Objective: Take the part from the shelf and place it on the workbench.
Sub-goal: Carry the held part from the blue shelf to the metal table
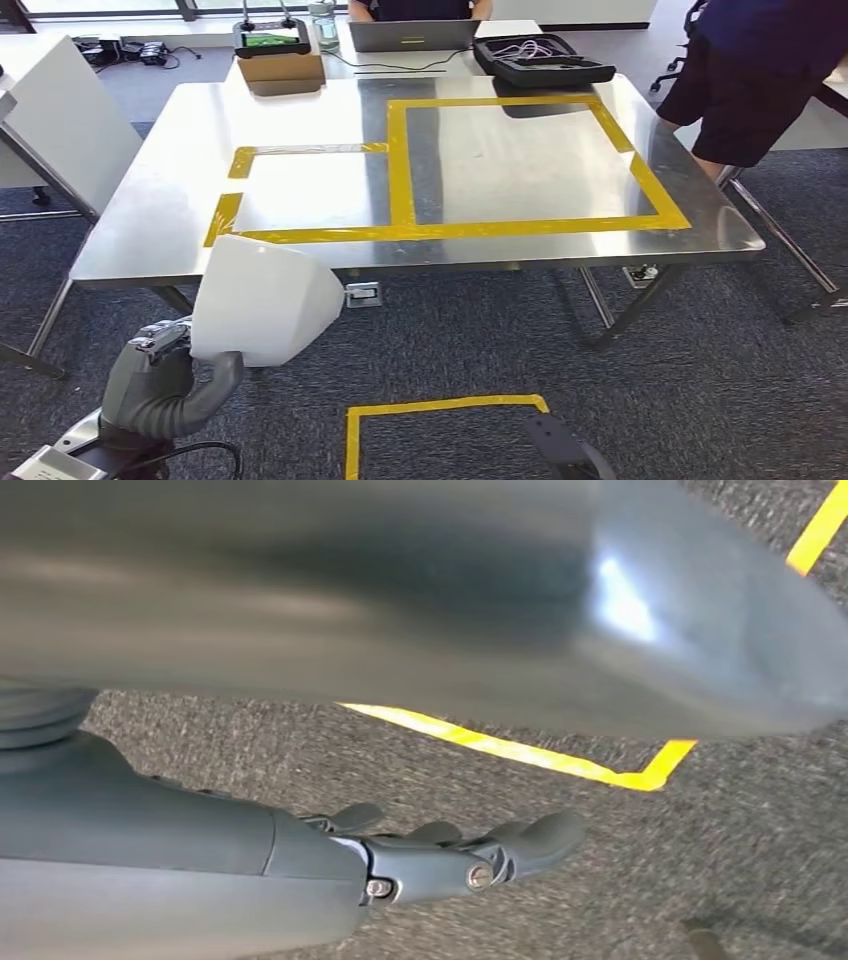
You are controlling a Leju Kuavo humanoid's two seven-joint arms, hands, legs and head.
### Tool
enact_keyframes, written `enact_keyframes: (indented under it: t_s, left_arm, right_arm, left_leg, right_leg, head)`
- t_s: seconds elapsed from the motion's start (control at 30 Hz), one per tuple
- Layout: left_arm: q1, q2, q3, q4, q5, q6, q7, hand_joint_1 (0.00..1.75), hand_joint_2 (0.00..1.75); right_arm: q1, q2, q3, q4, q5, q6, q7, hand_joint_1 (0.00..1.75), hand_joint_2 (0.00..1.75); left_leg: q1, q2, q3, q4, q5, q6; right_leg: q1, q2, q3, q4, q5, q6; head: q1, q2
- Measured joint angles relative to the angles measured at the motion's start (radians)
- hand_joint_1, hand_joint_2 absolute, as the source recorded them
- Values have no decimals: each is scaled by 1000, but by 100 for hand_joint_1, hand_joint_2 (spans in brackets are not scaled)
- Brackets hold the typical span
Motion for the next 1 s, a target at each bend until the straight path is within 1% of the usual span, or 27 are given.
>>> enact_keyframes:
  t_s: [0.07,0.1,0.13,0.17,0.23,0.27,0.3,0.33,0.37,0.4,0.43,0.47,0.5,0.57,0.6,0.63,0.67,0.7,0.73,0.77,0.8,0.83,0.87,0.9,0.93,0.97,1.0]
  left_arm:
    - [2,0,0,-6,0,0,1,175,175]
    - [2,0,0,-11,0,0,2,175,175]
    - [3,0,0,-16,-2,0,2,175,175]
    - [4,0,0,-21,-4,0,2,175,175]
    - [8,0,0,-26,-10,-2,3,175,175]
    - [10,0,0,-28,-13,-4,3,175,175]
    - [13,0,0,-30,-16,-6,4,175,175]
    - [14,0,0,-32,-18,-7,4,175,175]
    - [15,0,0,-34,-19,-8,4,175,175]
    - [15,0,0,-36,-20,-9,4,175,175]
    - [15,0,0,-38,-21,-9,4,175,175]
    - [15,0,0,-39,-21,-10,4,175,175]
    - [15,0,0,-40,-21,-10,4,175,175]
    - [15,0,0,-41,-21,-11,5,175,175]
    - [15,0,0,-43,-21,-11,5,175,175]
    - [15,0,0,-45,-21,-11,6,175,175]
    - [15,0,-1,-47,-21,-11,7,175,175]
    - [16,1,-1,-48,-21,-11,8,175,175]
    - [17,1,-1,-49,-21,-11,9,175,175]
    - [18,1,-1,-49,-21,-10,10,175,175]
    - [20,1,-1,-49,-21,-10,12,175,175]
    - [21,1,-1,-49,-21,-10,13,175,175]
    - [22,1,-2,-49,-21,-10,14,175,175]
    - [22,1,-2,-49,-22,-10,15,175,175]
    - [23,2,-2,-50,-22,-10,15,175,175]
    - [23,2,-2,-50,-22,-10,15,175,175]
    - [23,2,-2,-51,-23,-10,15,175,175]
  right_arm:
    - [-1,0,0,0,3,1,2,0,0]
    - [-2,0,0,0,6,1,4,0,0]
    - [-3,0,0,0,8,2,5,0,0]
    - [-4,0,0,0,10,2,7,0,0]
    - [-6,-1,0,0,12,2,10,0,0]
    - [-5,-1,0,0,13,2,10,0,0]
    - [-4,-1,0,0,13,2,10,0,0]
    - [-3,-1,0,0,13,2,10,0,0]
    - [-2,-1,0,0,13,2,10,0,0]
    - [-2,-1,0,0,12,2,9,0,0]
    - [-2,-2,0,0,12,2,9,0,0]
    - [-2,-2,0,0,12,2,9,0,0]
    - [-2,-2,0,0,12,2,9,0,0]
    - [0,-2,0,0,11,2,8,0,0]
    - [1,-2,0,0,11,2,8,0,0]
    - [1,-2,0,0,11,2,7,0,0]
    - [1,-2,0,0,11,1,6,0,0]
    - [0,-2,0,0,11,1,5,0,0]
    - [0,-2,-1,0,11,1,3,0,0]
    - [0,-2,-1,0,11,1,2,0,0]
    - [0,-2,-1,0,11,1,1,0,0]
    - [0,-2,-1,0,11,1,0,0,0]
    - [0,-3,-1,0,11,1,-1,0,0]
    - [0,-3,-1,0,11,1,-1,0,0]
    - [0,-2,-1,0,11,2,-1,0,0]
    - [-1,-2,-1,0,11,2,-2,0,0]
    - [-1,-2,-1,0,11,2,-2,0,0]
  left_leg:
    - [-1,0,3,-6,-2,17]
    - [0,1,7,-10,-2,24]
    - [2,3,12,-14,-3,31]
    - [3,6,15,-16,-5,36]
    - [3,10,19,-16,-11,42]
    - [2,11,22,-16,-15,43]
    - [2,11,26,-15,-19,42]
    - [2,11,32,-15,-23,41]
    - [2,11,40,-15,-29,38]
    - [1,11,47,-15,-34,34]
    - [-1,11,52,-14,-41,29]
    - [-3,11,56,-14,-46,24]
    - [-4,11,57,-15,-50,18]
    - [-5,13,61,-19,-54,8]
    - [-4,13,64,-20,-56,3]
    - [-3,13,64,-13,-61,-2]
    - [-2,12,55,11,-75,-6]
    - [-1,11,35,56,-98,-10]
    - [-1,10,2,120,-127,-13]
    - [0,10,-38,190,-154,-15]
    - [0,10,-73,246,-168,-17]
    - [0,10,-94,269,-161,-17]
    - [0,10,-96,253,-133,-15]
    - [0,10,-78,199,-89,-13]
    - [0,9,-51,127,-44,-9]
    - [-1,7,-24,63,-15,-5]
    - [-3,4,-6,19,1,0]
  right_leg:
    - [-2,-1,3,-3,-4,12]
    - [-3,-6,1,7,-11,18]
    - [-4,-11,-11,36,-27,24]
    - [-5,-17,-37,86,-51,28]
    - [-5,-23,-120,227,-105,33]
    - [-6,-23,-155,279,-115,35]
    - [-6,-24,-173,294,-103,35]
    - [-6,-25,-169,267,-70,34]
    - [-6,-28,-145,204,-25,32]
    - [-6,-32,-115,130,16,29]
    - [-4,-36,-89,68,43,24]
    - [-2,-39,-72,27,55,18]
    - [-1,-40,-66,12,54,12]
    - [2,-37,-65,10,50,2]
    - [0,-36,-63,7,50,-3]
    - [-2,-35,-58,5,49,-9]
    - [-4,-34,-53,2,49,-15]
    - [-5,-34,-47,0,46,-20]
    - [-4,-34,-43,-1,42,-25]
    - [-4,-34,-39,0,39,-28]
    - [-3,-33,-36,0,34,-29]
    - [-3,-31,-31,0,30,-29]
    - [-2,-29,-24,0,25,-27]
    - [-2,-27,-16,0,19,-25]
    - [-2,-25,-7,0,12,-22]
    - [-1,-23,-1,2,6,-18]
    - [0,-22,1,3,1,-13]
  head:
    - [2,0]
    - [2,0]
    - [2,0]
    - [2,0]
    - [2,0]
    - [2,0]
    - [2,0]
    - [2,0]
    - [2,0]
    - [2,0]
    - [2,0]
    - [2,0]
    - [2,0]
    - [2,0]
    - [2,0]
    - [2,0]
    - [1,0]
    - [0,0]
    - [0,0]
    - [-1,0]
    - [-1,0]
    - [-1,0]
    - [-1,0]
    - [-1,0]
    - [-1,0]
    - [-1,0]
    - [-1,0]
